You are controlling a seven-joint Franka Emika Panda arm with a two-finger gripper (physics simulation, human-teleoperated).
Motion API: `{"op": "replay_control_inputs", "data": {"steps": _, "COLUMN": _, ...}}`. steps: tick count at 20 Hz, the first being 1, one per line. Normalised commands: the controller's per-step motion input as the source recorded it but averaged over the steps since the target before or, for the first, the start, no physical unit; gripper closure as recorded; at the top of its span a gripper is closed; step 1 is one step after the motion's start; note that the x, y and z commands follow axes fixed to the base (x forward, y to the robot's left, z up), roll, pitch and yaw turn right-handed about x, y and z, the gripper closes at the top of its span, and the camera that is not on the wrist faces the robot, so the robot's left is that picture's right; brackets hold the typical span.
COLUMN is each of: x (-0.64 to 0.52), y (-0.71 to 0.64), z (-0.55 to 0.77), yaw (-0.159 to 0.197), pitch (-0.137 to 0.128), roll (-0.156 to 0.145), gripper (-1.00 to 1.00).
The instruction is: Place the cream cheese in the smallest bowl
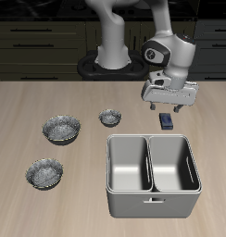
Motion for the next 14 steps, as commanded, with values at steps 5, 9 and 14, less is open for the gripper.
{"op": "replay_control_inputs", "data": {"steps": 5, "x": 0.04, "y": 0.02, "z": -0.17, "yaw": 0.001, "pitch": 0.041, "roll": 0.023, "gripper": -1.0}}
{"op": "replay_control_inputs", "data": {"steps": 9, "x": 0.03, "y": 0.04, "z": -0.17, "yaw": 0.012, "pitch": 0.022, "roll": 0.017, "gripper": -1.0}}
{"op": "replay_control_inputs", "data": {"steps": 14, "x": 0.05, "y": -0.04, "z": -0.06, "yaw": -0.011, "pitch": 0.021, "roll": -0.001, "gripper": -1.0}}
